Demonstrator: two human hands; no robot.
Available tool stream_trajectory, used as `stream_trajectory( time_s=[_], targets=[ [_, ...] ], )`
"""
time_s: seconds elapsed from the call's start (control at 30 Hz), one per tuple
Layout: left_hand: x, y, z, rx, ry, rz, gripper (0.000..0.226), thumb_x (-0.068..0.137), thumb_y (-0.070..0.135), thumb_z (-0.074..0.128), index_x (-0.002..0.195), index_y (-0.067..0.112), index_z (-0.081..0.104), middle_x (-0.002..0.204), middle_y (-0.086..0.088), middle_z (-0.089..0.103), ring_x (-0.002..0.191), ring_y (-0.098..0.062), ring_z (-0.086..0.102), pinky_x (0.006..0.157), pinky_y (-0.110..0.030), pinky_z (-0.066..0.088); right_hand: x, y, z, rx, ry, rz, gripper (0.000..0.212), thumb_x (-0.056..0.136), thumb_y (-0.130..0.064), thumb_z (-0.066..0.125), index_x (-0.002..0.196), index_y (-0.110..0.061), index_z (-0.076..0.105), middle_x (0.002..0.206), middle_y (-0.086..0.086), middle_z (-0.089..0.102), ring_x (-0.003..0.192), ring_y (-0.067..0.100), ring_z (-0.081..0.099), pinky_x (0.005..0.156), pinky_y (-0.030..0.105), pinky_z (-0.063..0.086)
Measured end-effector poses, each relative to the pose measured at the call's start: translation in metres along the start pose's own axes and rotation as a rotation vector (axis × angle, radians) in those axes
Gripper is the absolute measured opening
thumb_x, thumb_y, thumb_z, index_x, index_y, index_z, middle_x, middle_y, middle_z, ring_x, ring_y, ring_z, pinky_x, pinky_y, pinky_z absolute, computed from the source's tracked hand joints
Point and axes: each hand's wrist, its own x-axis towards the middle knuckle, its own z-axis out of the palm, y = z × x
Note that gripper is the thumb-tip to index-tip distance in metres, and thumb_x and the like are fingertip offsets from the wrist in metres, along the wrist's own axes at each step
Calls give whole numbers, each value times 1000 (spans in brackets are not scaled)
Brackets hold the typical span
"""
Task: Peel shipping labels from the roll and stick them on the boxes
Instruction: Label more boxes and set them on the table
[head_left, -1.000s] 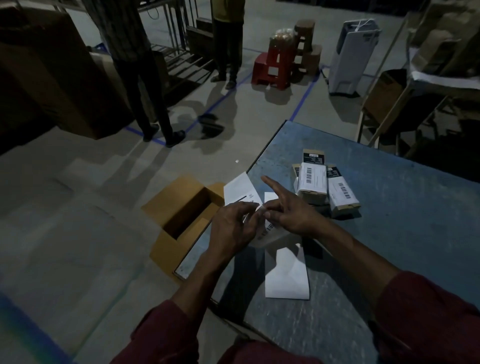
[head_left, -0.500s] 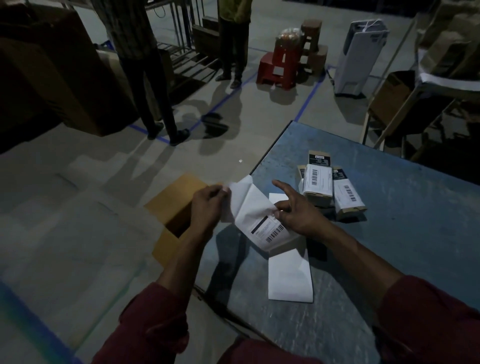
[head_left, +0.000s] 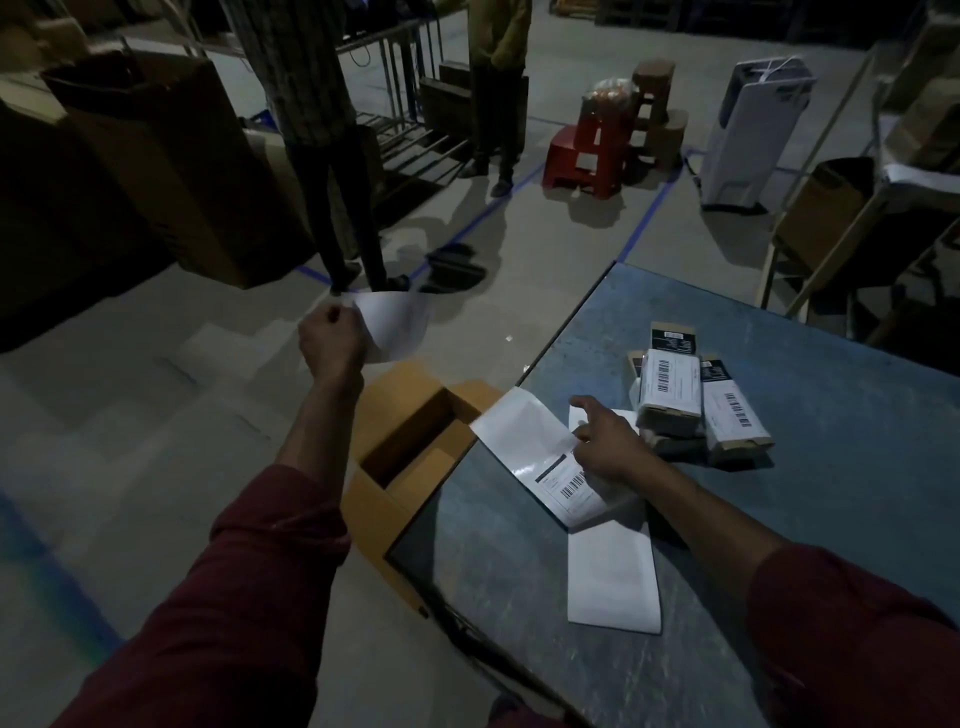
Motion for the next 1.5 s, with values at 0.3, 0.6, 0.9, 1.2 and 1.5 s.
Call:
stream_trajectory(
  time_s=[0.3,0.6,0.9,1.2,1.5],
  targets=[
    [-122,5,20,69,-296,509,19,105,26,60,105,15,76,96,3,77,85,-2,70,73,-24,55,-18,-19,-9,141,244,-116,43,102,-55,55,116,-18,71,119,5,75,105,20,68,87,34,49],
    [-259,-39,48,160,-438,1232,20,98,15,73,118,15,77,111,-11,75,95,-31,68,76,-41,49,-65,8,-36,1033,369,96,46,99,-43,67,135,-15,64,125,9,74,104,25,75,81,36,62],
    [-296,-58,72,142,-651,1472,31,92,21,82,121,27,74,121,-13,71,99,-33,62,80,-42,44,-134,101,-77,1006,490,135,28,91,1,74,117,-11,73,103,9,80,92,29,78,75,42,62],
    [-373,-25,91,-78,-905,901,31,90,17,77,121,19,77,128,-1,67,120,-14,62,96,-25,49,-231,188,-124,959,668,87,23,90,-3,77,110,-12,75,99,7,80,83,21,76,66,33,61],
    [-454,15,114,-14,-1308,-4,8,92,14,78,92,7,82,82,-10,80,66,-13,69,56,-23,49,-273,216,-145,793,268,26,30,84,0,80,113,-6,73,98,11,80,86,26,77,68,28,60]
  ],
)
